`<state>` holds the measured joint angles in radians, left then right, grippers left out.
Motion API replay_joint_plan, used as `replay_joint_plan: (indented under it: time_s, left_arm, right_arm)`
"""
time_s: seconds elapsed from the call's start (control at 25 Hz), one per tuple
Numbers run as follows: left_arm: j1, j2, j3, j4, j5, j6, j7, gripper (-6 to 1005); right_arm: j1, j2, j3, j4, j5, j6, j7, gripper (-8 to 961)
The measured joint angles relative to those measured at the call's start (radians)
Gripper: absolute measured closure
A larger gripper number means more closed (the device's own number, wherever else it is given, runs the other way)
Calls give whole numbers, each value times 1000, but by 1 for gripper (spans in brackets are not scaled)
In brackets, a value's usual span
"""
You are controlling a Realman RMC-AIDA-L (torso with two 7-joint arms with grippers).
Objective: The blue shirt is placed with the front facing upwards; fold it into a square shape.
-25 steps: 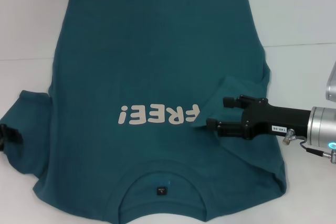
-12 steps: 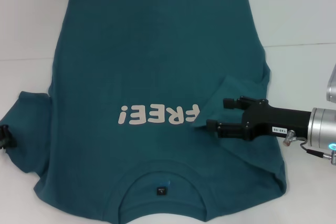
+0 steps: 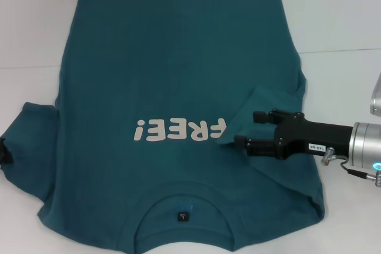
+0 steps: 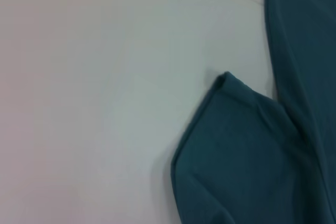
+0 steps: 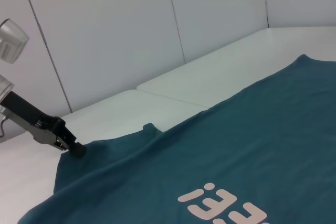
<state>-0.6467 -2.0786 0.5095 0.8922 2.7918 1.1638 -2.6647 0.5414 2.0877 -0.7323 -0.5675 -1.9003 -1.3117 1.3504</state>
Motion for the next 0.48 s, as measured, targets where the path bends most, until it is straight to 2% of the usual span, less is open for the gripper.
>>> replay_joint_plan:
  time_s: [0.48]
  left_arm:
    - [14, 0, -8, 8, 15, -94, -3, 965]
  right_arm:
    - [0, 0, -2, 0, 1, 0, 4, 9]
